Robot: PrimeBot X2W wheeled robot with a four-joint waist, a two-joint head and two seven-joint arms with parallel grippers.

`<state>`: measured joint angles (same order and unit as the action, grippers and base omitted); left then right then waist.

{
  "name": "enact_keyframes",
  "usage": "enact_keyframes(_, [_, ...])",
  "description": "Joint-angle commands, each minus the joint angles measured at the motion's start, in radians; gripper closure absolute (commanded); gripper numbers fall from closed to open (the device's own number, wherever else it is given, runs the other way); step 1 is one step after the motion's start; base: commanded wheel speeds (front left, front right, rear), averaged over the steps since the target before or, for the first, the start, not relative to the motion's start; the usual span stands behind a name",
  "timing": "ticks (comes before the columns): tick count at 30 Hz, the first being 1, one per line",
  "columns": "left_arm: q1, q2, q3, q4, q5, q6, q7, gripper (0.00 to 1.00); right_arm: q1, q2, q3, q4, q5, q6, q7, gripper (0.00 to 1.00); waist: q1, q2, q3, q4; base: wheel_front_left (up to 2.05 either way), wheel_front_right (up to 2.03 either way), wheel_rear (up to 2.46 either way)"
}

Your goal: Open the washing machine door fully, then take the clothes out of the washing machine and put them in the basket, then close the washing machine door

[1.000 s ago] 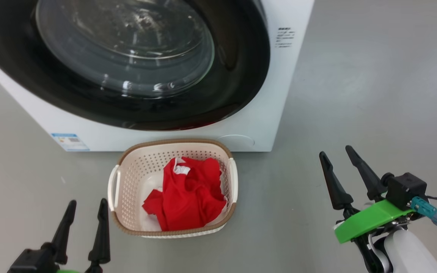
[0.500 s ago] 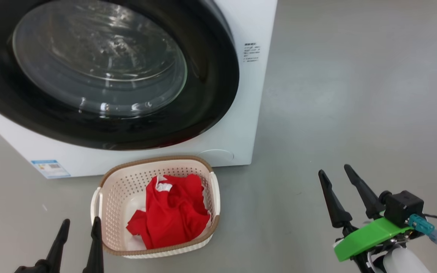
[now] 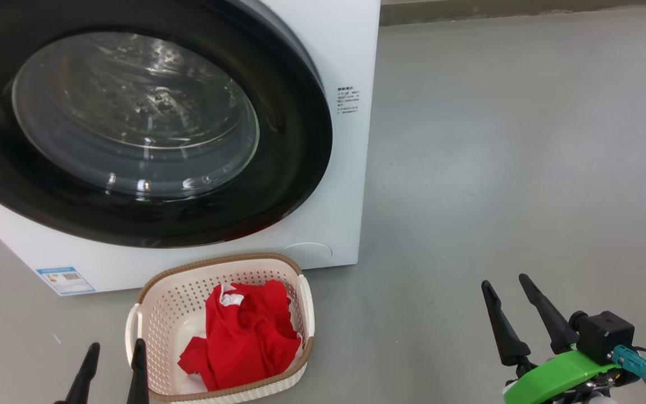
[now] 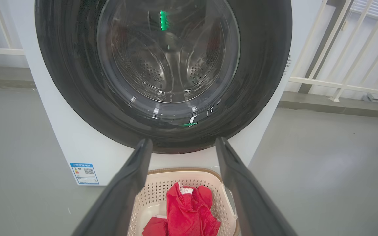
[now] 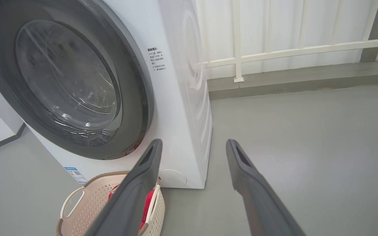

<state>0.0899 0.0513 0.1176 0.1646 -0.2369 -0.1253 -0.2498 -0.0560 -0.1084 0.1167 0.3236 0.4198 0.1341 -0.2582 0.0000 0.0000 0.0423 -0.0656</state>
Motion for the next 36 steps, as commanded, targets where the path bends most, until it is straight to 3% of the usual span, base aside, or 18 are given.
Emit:
enact_keyframes(1, [-0.005, 0.02, 0.037, -0.026, 0.012, -0.005, -0.012, 0.0, 0.0, -0.009, 0.018, -0.027, -0.005, -0.003, -0.004, 0.0, 0.0, 0.0, -0.005, -0.004, 0.0, 0.0, 0.0])
enact_keyframes(36, [0.001, 0.019, 0.041, -0.028, 0.006, -0.005, -0.012, 0.0, 0.03, -0.004, -0.018, -0.051, -0.015, -0.003, -0.004, 0.0, 0.0, 0.0, -0.006, 0.003, 0.0, 0.0, 0.0])
